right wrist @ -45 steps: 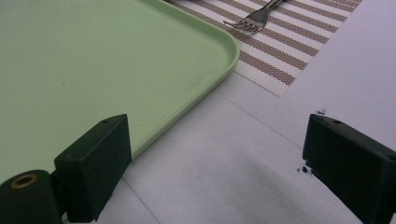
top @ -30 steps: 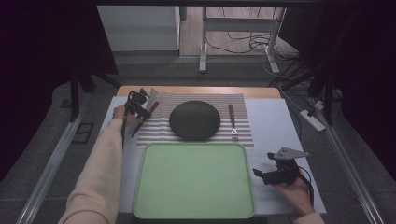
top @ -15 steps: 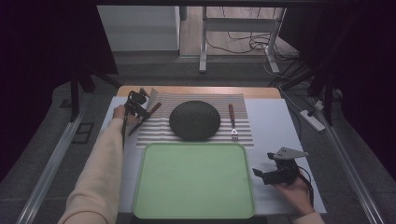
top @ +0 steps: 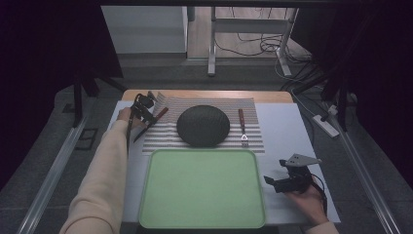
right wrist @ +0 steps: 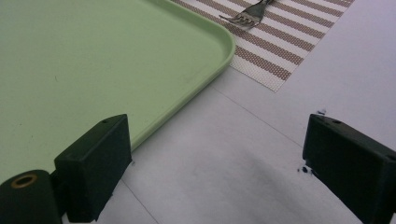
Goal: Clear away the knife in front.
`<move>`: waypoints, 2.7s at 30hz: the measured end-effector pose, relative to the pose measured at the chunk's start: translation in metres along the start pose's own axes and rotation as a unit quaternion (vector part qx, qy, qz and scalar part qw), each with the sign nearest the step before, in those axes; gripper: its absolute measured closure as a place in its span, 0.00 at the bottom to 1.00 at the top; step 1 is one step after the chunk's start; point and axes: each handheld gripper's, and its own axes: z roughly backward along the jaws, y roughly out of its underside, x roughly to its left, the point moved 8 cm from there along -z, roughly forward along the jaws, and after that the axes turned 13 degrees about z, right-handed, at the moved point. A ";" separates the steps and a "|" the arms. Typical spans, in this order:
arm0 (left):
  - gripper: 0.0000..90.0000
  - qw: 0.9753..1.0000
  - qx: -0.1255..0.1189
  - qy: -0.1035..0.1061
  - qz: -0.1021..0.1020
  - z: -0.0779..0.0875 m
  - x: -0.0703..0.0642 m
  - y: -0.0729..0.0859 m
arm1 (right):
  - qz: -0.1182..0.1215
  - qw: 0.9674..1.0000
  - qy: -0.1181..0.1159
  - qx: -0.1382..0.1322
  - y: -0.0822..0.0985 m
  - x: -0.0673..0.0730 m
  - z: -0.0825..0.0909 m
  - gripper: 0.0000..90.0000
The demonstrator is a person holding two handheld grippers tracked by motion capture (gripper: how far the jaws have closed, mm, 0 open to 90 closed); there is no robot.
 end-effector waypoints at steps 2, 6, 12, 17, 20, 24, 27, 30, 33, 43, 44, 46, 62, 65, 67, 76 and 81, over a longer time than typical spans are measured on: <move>0.84 1.000 -0.003 0.002 0.005 0.000 0.000 0.000 | 0.001 1.000 0.000 0.001 0.000 0.000 0.000 0.09; 0.86 1.000 -0.010 0.007 0.012 0.000 0.002 0.001 | 0.001 1.000 0.000 0.000 0.000 0.001 0.000 0.09; 0.86 1.000 -0.020 0.010 0.011 0.000 0.002 0.002 | 0.001 1.000 0.001 0.000 0.000 0.000 0.000 0.09; 0.86 1.000 -0.023 0.010 0.008 0.001 0.002 0.003 | 0.001 1.000 0.002 0.000 0.000 0.001 0.001 0.09; 0.86 1.000 -0.029 0.010 0.005 0.006 0.003 0.003 | 0.000 1.000 0.003 -0.001 0.000 0.000 0.001 0.09; 0.86 0.999 -0.035 0.012 -0.001 0.015 0.003 0.004 | 0.000 1.000 0.002 0.000 0.000 0.000 0.001 0.09; 0.86 0.999 -0.041 0.017 -0.001 0.023 0.003 0.005 | 0.001 1.000 0.003 -0.001 0.000 0.001 0.001 0.09; 0.86 0.999 -0.043 0.018 -0.003 0.029 0.003 0.007 | 0.001 1.000 0.003 -0.001 0.000 0.001 0.001 0.09; 0.86 0.999 -0.046 0.025 -0.006 0.036 -0.001 0.010 | 0.000 1.000 0.003 -0.001 0.000 0.000 0.001 0.09; 0.86 0.996 -0.070 0.053 -0.032 0.063 -0.037 0.036 | 0.001 1.000 0.000 -0.002 -0.001 0.001 0.001 0.09; 0.86 0.995 -0.071 0.054 -0.037 0.066 -0.043 0.040 | 0.001 1.000 0.000 -0.002 -0.001 0.001 0.001 0.09; 0.86 0.994 -0.075 0.060 -0.047 0.071 -0.054 0.048 | 0.001 1.000 -0.001 -0.004 -0.001 0.001 0.001 0.09; 0.86 0.982 -0.091 0.112 -0.124 0.093 -0.157 0.103 | 0.005 1.000 -0.005 -0.009 -0.006 -0.001 -0.004 0.09; 0.86 0.980 -0.081 0.120 -0.136 0.087 -0.173 0.113 | 0.006 1.000 -0.008 -0.010 -0.008 -0.001 -0.005 0.09; 0.86 0.979 -0.071 0.126 -0.143 0.082 -0.183 0.120 | 0.007 1.000 -0.008 -0.009 -0.008 -0.001 -0.005 0.09; 0.86 0.978 -0.029 0.130 -0.163 0.050 -0.209 0.139 | 0.007 1.000 -0.010 -0.009 -0.008 0.000 -0.006 0.09; 0.86 0.977 -0.013 0.128 -0.170 0.036 -0.214 0.150 | 0.007 1.000 -0.011 -0.006 -0.008 0.001 -0.006 0.09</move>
